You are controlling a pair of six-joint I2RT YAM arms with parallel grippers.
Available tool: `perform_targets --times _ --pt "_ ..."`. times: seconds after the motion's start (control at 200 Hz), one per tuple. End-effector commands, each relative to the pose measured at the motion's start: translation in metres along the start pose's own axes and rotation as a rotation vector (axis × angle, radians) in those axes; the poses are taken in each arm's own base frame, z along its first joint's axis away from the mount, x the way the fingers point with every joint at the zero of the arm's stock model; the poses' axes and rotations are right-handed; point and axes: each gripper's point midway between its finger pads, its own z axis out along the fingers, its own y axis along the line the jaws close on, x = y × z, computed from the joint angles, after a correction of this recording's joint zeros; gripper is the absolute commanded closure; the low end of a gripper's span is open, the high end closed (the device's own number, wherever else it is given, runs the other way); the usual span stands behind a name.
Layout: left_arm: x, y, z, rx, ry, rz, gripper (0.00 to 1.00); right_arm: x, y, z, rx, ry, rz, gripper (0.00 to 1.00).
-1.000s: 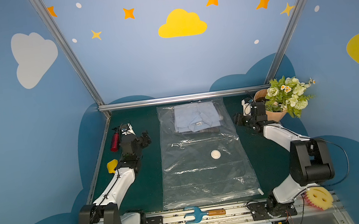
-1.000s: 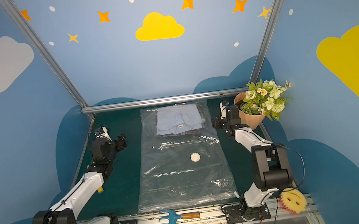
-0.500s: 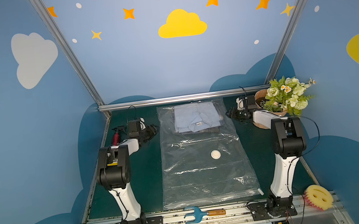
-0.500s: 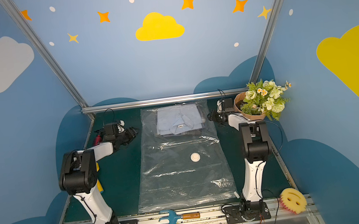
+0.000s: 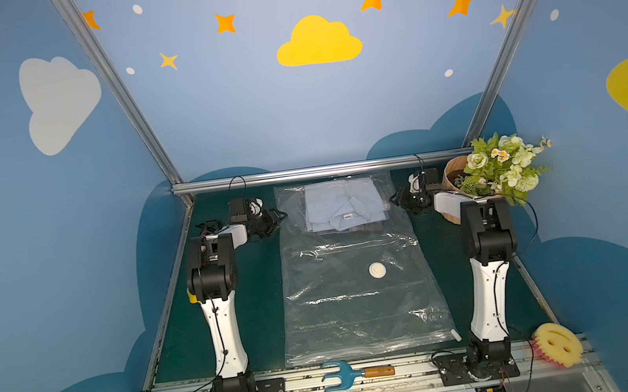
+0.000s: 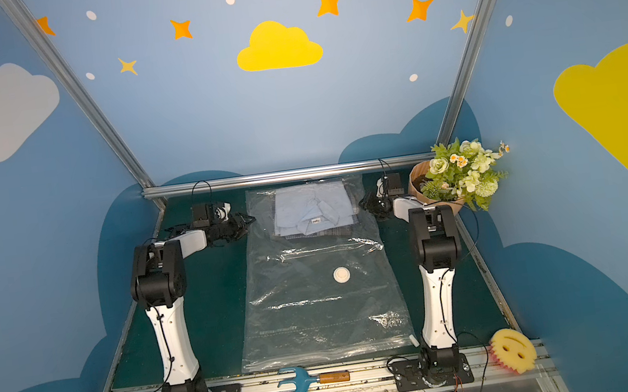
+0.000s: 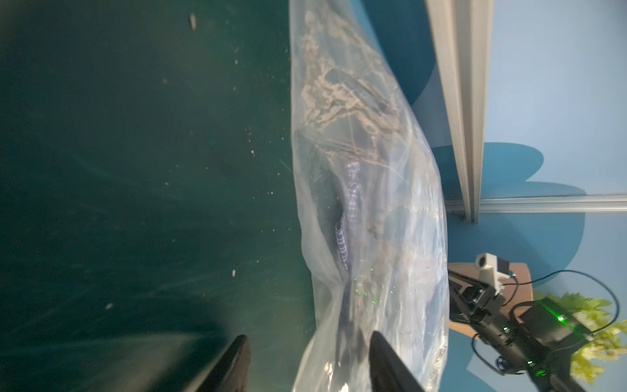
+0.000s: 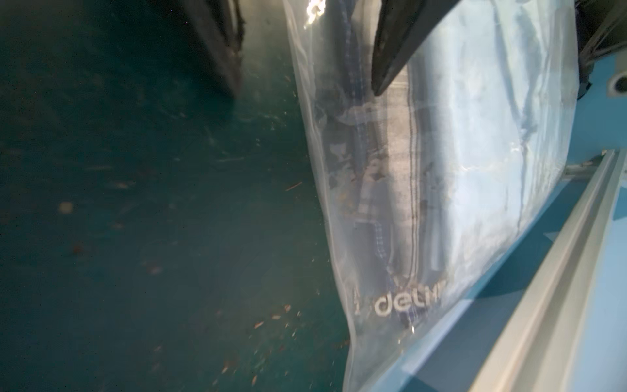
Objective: Take the shirt out of the vacuum bag
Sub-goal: Move the vacuum bag to the center of the board.
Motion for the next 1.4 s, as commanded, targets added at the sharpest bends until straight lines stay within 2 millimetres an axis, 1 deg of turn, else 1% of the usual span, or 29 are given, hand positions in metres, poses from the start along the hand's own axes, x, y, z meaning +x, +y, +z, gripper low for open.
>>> perform_targets --times 0.0,0.08,0.19,0.255,0.335,0.38,0.496,0.511,0.571,0.641,0.706,0.751,0.771,0.826,0.836,0.876,0.921,0.966,0.986,0.996,1.046,1.091,1.146,1.207,1.222,1.332,1.342,1.352,1.397 --pt "0.01 -0.001 0.006 0.022 0.065 -0.022 0.5 0.004 0.024 0.014 -0.087 0.009 0.005 0.47" --pt "0.009 -0.001 0.009 0.031 0.063 -0.024 0.59 0.007 0.037 0.02 -0.111 0.012 -0.004 0.53" --pt "0.001 0.0 0.008 0.031 0.047 -0.024 0.75 0.01 0.054 0.032 -0.144 0.021 -0.013 0.63" --pt "-0.006 0.004 0.009 0.026 0.039 -0.034 0.8 0.009 0.06 0.04 -0.16 0.027 -0.001 0.69" --pt "-0.015 0.009 0.012 0.027 0.03 -0.049 0.83 0.007 0.064 0.051 -0.173 0.027 0.024 0.76" --pt "-0.024 0.008 0.015 0.033 0.024 -0.049 0.86 0.002 0.067 0.057 -0.181 0.021 0.038 0.79" --pt "-0.039 0.007 0.026 0.032 0.028 -0.044 0.89 -0.007 0.068 0.067 -0.175 -0.005 0.071 0.79" --pt "-0.043 0.004 0.027 0.036 0.025 -0.037 0.89 -0.009 0.067 0.069 -0.173 -0.009 0.074 0.79" --pt "-0.049 0.007 0.034 0.033 0.033 -0.041 0.9 -0.014 0.068 0.071 -0.167 -0.028 0.082 0.77" --pt "-0.053 0.007 0.04 0.037 0.04 -0.046 0.9 -0.022 0.069 0.072 -0.161 -0.05 0.086 0.71" --pt "-0.057 0.004 0.039 0.041 0.034 -0.045 0.89 -0.029 0.07 0.068 -0.146 -0.067 0.081 0.65" --pt "-0.057 0.001 0.036 0.04 0.027 -0.037 0.86 -0.034 0.07 0.063 -0.13 -0.075 0.073 0.6" --pt "-0.057 -0.001 0.034 0.038 0.023 -0.032 0.82 -0.036 0.07 0.06 -0.124 -0.076 0.068 0.58" --pt "-0.057 -0.009 0.025 0.03 0.009 -0.008 0.69 -0.041 0.071 0.05 -0.103 -0.085 0.045 0.54" --pt "-0.056 -0.007 0.024 0.025 0.008 -0.009 0.66 -0.042 0.072 0.048 -0.101 -0.087 0.038 0.54" --pt "-0.055 -0.015 0.015 0.025 -0.005 0.015 0.55 -0.045 0.073 0.038 -0.077 -0.091 0.016 0.52" --pt "-0.053 -0.022 0.004 0.017 -0.016 0.036 0.46 -0.047 0.073 0.026 -0.049 -0.097 -0.014 0.5" --pt "-0.051 -0.028 -0.009 0.003 -0.033 0.057 0.41 -0.05 0.076 0.011 -0.023 -0.113 -0.047 0.47" --pt "-0.048 -0.027 -0.013 -0.005 -0.037 0.059 0.4 -0.05 0.076 0.005 -0.01 -0.121 -0.058 0.46" --pt "-0.049 -0.031 -0.018 -0.006 -0.047 0.068 0.39 -0.05 0.076 0.001 -0.004 -0.124 -0.066 0.46" --pt "-0.045 -0.037 -0.034 -0.022 -0.072 0.086 0.37 -0.05 0.075 -0.015 0.025 -0.141 -0.09 0.44" --pt "-0.043 -0.045 -0.047 -0.036 -0.096 0.112 0.36 -0.049 0.073 -0.029 0.053 -0.154 -0.113 0.43" --pt "-0.037 -0.052 -0.064 -0.058 -0.117 0.138 0.36 -0.05 0.075 -0.05 0.08 -0.177 -0.143 0.42" --pt "-0.03 -0.065 -0.082 -0.068 -0.139 0.17 0.35 -0.049 0.079 -0.071 0.091 -0.193 -0.168 0.41" --pt "-0.026 -0.067 -0.086 -0.075 -0.139 0.176 0.35 -0.048 0.079 -0.078 0.098 -0.197 -0.175 0.41" --pt "0.0 -0.085 -0.116 -0.188 -0.167 0.277 0.35 -0.033 0.082 -0.111 0.105 -0.199 -0.203 0.41" --pt "0.002 -0.087 -0.119 -0.2 -0.174 0.287 0.35 -0.031 0.082 -0.114 0.105 -0.199 -0.203 0.41" --pt "0.008 -0.083 -0.119 -0.218 -0.166 0.287 0.34 -0.029 0.08 -0.116 0.107 -0.198 -0.202 0.41" --pt "0.022 -0.089 -0.128 -0.256 -0.17 0.32 0.33 -0.016 0.079 -0.127 0.099 -0.189 -0.203 0.41"
